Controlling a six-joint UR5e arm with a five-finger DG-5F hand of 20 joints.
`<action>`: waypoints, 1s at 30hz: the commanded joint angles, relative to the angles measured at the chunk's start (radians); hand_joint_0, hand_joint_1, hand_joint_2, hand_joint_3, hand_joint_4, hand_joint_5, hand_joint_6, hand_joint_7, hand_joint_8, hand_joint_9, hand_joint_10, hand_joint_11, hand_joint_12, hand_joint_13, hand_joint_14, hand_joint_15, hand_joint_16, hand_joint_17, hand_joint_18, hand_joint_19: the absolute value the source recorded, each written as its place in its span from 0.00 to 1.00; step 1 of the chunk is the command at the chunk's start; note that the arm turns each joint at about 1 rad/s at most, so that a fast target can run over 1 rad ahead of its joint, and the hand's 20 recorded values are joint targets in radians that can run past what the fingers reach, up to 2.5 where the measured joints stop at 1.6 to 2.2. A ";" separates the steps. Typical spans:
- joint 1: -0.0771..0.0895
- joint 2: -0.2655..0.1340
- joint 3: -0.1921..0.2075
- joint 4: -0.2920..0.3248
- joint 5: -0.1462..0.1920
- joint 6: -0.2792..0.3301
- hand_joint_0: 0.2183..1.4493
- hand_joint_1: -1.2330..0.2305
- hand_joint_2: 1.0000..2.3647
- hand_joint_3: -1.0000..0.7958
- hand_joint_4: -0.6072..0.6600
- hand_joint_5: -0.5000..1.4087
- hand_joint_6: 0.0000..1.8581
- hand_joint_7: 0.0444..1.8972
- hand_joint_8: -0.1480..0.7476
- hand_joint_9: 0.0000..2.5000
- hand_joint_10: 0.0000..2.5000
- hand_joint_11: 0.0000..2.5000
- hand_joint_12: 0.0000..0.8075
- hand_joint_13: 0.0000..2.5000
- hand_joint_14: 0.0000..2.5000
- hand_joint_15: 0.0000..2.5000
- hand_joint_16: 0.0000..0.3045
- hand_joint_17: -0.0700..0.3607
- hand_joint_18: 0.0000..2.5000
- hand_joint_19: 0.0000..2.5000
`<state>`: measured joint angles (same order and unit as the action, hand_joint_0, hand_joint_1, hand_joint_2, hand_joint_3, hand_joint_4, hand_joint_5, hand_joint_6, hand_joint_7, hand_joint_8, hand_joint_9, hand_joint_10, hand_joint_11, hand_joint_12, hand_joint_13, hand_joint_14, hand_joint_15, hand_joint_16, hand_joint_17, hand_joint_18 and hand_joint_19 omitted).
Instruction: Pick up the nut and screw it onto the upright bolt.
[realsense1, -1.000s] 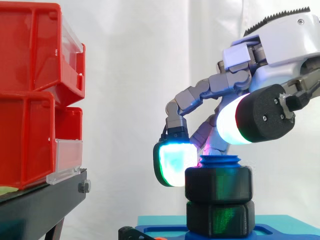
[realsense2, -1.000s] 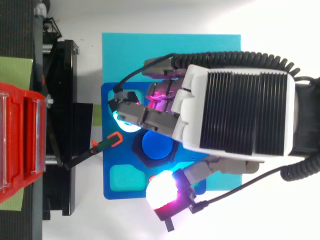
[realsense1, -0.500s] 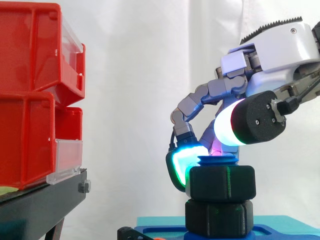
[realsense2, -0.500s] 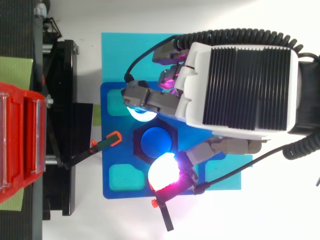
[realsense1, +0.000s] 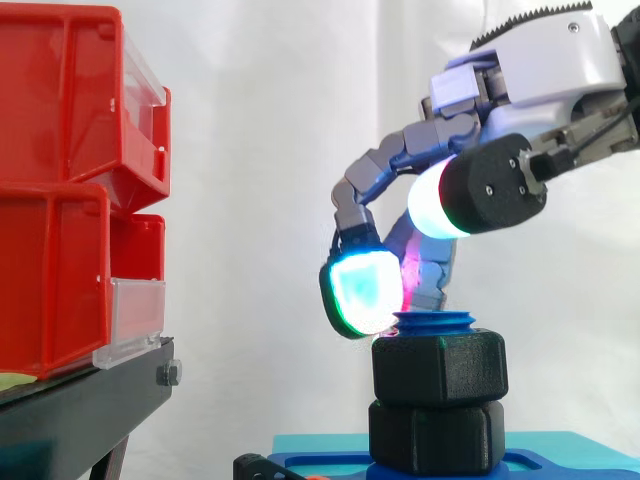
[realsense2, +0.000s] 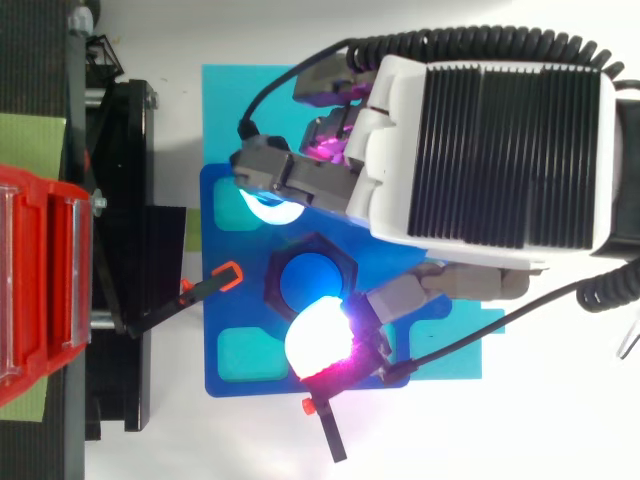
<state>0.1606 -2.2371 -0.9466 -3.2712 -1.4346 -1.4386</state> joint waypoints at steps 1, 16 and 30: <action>0.000 -0.001 0.014 -0.005 0.000 -0.009 0.24 0.62 0.00 0.28 0.70 0.22 0.27 0.51 0.47 0.45 0.00 0.00 0.26 0.38 0.00 0.00 0.06 0.26 0.27 0.03; 0.039 -0.001 -0.029 0.064 0.034 -0.008 0.23 0.63 0.00 0.28 0.65 0.21 0.27 0.40 0.44 0.39 0.00 0.00 0.28 0.33 0.00 0.00 0.07 0.28 0.23 0.03; 0.051 -0.001 -0.058 0.101 0.033 0.015 0.23 0.63 0.00 0.28 0.67 0.21 0.27 0.43 0.44 0.39 0.00 0.00 0.28 0.32 0.00 0.00 0.07 0.28 0.22 0.03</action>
<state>0.2112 -2.2380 -1.0040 -3.1711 -1.4006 -1.4235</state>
